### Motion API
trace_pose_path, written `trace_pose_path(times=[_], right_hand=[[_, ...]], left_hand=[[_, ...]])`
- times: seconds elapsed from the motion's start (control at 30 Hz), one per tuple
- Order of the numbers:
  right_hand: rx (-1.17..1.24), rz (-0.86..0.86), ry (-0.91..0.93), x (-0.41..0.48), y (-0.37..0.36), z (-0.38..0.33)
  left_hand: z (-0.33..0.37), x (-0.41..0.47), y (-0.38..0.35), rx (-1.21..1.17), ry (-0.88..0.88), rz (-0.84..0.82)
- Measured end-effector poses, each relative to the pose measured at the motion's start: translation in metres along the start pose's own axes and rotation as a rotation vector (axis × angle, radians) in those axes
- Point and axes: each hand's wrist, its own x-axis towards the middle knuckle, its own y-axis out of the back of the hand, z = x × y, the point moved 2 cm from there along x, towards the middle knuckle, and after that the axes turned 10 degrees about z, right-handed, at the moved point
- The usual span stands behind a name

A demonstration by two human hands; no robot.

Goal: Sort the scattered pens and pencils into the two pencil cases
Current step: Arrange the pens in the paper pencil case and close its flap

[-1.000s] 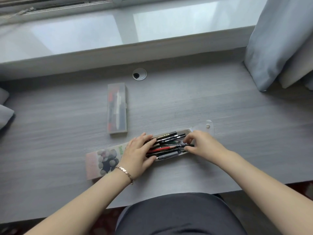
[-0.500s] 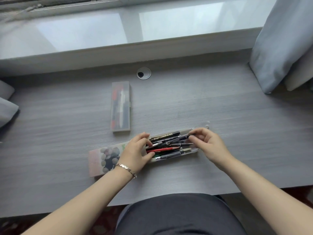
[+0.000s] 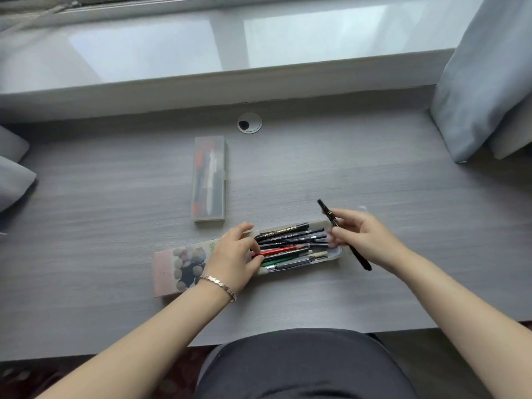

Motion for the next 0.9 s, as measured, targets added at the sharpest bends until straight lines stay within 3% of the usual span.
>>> trace_pose_path(times=[0.1, 0.2, 0.37, 0.5, 0.7, 0.9], right_hand=[[-0.495, -0.121, 0.268, -0.008, -0.002, -0.008], [-0.993, -0.138, 0.462, -0.008, -0.015, -0.009], [-0.935, -0.162, 0.798, 0.004, -0.055, 0.004], [-0.705, -0.166, 0.7, 0.011, -0.059, 0.001], [-0.539, 0.358, 0.496, 0.011, -0.005, 0.002], [-0.595, 0.258, 0.302, 0.019, -0.011, -0.002]], left_hand=[[-0.001, -0.004, 0.002, -0.014, -0.035, 0.02], [0.003, -0.01, 0.004, 0.011, -0.196, 0.054], [0.01, -0.013, -0.003, 0.131, -0.309, 0.007], [0.014, -0.01, -0.007, 0.132, -0.257, 0.038], [0.021, -0.013, -0.006, 0.221, -0.358, 0.029], [0.016, -0.01, -0.007, 0.167, -0.405, 0.053]])
